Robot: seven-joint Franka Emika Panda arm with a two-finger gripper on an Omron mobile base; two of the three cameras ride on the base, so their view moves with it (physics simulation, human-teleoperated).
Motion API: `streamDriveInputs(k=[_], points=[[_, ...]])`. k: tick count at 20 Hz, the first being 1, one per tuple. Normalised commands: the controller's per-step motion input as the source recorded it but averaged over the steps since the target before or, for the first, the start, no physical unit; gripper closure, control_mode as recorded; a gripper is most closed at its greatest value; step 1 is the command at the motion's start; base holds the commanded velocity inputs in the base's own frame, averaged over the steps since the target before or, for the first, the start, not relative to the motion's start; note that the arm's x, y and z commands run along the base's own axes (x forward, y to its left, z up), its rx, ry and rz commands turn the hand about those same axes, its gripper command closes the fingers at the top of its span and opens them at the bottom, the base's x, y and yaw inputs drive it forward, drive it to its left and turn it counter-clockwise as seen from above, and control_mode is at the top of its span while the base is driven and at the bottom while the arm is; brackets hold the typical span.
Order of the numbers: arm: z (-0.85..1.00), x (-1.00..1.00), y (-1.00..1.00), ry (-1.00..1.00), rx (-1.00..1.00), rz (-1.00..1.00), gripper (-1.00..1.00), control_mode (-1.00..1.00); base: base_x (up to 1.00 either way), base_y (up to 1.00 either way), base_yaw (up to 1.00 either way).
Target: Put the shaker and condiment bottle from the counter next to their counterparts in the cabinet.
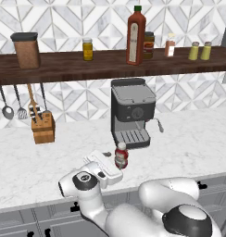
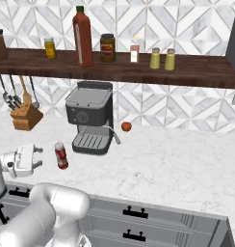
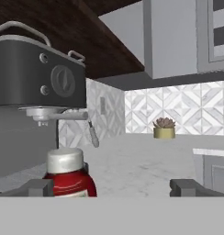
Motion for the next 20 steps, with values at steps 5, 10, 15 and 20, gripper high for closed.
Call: streamDriveInputs(k=[5,10,15,20], points=[[-0.23,0.19,0.0,-0.04,0.0,0.0,-1.0,-1.0,0.0,0.0,0.0],[-0.17,0.31,0.0,-0.03,0.0,-0.01,-1.0,-1.0,0.0,0.0,0.0],[-0.13,0.29,0.0,-0.01,0.01,-0.04,-1.0,-1.0,0.0,0.0,0.0],[-0.12,0.18,0.0,-0.01,0.04,-0.16,-1.0,-1.0,0.0,0.0,0.0]])
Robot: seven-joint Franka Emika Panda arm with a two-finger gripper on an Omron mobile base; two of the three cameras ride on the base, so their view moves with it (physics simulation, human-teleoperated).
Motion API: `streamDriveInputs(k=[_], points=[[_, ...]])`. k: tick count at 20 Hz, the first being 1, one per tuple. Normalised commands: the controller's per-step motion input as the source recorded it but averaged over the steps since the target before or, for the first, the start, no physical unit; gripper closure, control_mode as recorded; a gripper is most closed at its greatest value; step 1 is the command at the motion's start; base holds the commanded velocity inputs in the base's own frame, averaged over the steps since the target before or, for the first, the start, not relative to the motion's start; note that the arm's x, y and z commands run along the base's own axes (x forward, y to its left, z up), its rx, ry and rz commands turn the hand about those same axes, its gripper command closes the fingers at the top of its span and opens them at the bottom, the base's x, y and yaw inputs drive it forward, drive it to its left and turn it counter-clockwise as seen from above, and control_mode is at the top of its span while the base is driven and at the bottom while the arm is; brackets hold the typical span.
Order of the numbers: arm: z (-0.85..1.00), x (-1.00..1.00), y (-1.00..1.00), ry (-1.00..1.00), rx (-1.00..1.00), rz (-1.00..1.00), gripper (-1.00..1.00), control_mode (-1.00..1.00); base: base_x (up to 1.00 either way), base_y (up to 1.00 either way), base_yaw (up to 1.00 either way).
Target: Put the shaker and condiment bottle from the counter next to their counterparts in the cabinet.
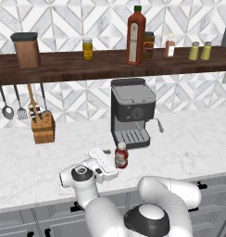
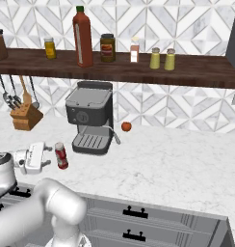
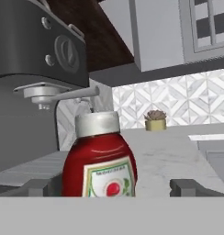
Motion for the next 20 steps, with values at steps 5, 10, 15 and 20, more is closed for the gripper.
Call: streamDriveInputs(k=[5,10,15,20], points=[[0.0,0.13,-0.18,0.0,0.07,-0.05,-1.0,-1.0,0.0,0.0,0.0],[-0.01,0.18,-0.33,0.0,0.08,-0.02,-1.0,-1.0,0.0,0.0,0.0],[0.0,0.0,-0.32,0.0,0.07,0.0,-1.0,-1.0,0.0,0.0,0.0],[0.0,-0.12,-0.01,0.0,0.05,0.0,1.0,-1.0,0.0,0.0,0.0]])
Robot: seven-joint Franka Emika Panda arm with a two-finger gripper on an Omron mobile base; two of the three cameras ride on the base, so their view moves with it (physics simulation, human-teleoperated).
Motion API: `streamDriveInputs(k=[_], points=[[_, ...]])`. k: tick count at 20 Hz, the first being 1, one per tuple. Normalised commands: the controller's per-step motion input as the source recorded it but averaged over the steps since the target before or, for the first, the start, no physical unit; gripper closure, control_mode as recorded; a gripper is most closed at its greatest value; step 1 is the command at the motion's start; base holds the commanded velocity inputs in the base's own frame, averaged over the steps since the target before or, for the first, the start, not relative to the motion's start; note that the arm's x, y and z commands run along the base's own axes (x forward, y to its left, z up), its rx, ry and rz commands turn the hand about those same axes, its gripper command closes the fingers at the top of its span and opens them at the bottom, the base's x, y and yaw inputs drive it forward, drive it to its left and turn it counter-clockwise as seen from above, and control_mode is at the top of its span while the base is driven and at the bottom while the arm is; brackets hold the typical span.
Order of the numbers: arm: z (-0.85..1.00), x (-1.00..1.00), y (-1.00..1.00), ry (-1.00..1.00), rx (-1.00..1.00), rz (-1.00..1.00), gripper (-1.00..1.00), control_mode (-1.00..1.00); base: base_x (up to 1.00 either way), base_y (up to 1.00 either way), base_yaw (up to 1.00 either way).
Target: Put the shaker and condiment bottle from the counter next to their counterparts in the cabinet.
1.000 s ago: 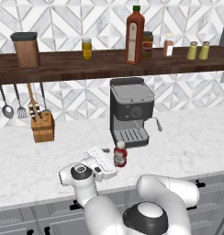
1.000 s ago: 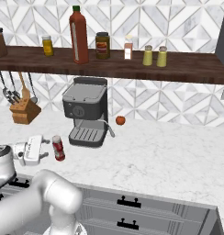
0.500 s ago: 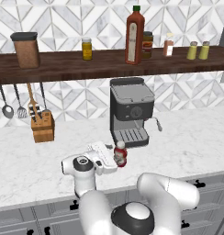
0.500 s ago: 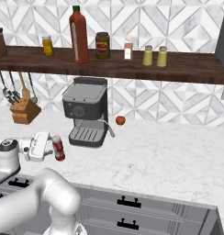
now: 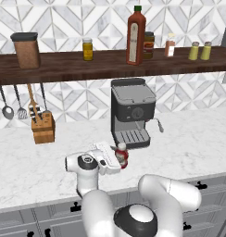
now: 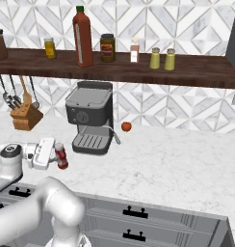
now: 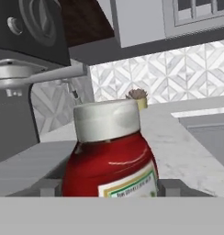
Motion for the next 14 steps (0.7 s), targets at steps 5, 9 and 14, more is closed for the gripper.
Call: streamDriveInputs(k=[5,9,14], points=[[0.38,-0.01,0.0,0.0,0.06,0.0,1.0,-1.0,0.0,0.0,0.0],[0.85,0.0,-0.01,0.0,0.06,0.0,1.0,-1.0,0.0,0.0,0.0],[1.0,-0.12,0.01,-0.03,-0.05,0.03,1.0,-1.0,0.0,0.0,0.0]])
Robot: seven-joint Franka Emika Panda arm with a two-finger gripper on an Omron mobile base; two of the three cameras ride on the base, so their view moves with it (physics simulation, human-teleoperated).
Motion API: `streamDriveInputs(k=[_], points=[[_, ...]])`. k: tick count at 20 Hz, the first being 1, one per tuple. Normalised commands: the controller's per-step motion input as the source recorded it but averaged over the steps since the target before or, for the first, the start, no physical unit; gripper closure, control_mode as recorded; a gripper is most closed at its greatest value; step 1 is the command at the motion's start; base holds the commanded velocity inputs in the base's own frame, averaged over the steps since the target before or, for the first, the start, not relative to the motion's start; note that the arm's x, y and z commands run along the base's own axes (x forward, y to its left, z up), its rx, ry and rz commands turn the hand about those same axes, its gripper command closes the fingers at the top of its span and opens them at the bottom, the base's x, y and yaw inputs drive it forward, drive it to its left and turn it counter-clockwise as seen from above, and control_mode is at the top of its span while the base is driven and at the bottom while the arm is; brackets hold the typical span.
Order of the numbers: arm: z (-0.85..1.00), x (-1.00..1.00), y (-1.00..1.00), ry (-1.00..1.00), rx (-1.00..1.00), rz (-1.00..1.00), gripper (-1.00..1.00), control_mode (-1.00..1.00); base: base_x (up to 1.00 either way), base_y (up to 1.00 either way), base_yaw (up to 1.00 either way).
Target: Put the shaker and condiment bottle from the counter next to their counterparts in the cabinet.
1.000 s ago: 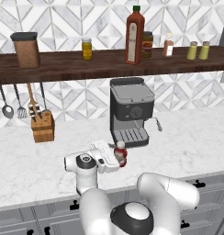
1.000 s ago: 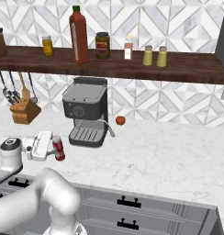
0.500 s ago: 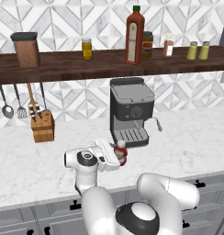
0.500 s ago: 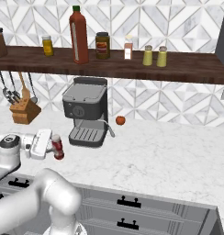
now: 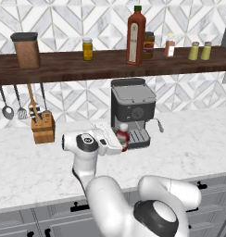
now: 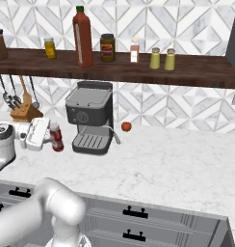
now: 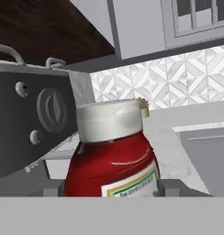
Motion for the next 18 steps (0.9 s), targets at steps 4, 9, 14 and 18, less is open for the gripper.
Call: streamDriveInputs(k=[4,9,14,18], points=[[1.0,-0.41,0.0,-0.14,-0.12,0.1,1.0,-1.0,0.0,0.0,0.0],[1.0,-0.69,0.0,-0.1,-0.04,0.04,1.0,-1.0,0.0,0.0,0.0],[1.0,-0.73,0.0,-0.08,0.0,0.0,1.0,-1.0,0.0,0.0,0.0],[1.0,-0.44,-0.03,-0.04,0.0,0.0,1.0,-1.0,0.0,0.0,0.0]])
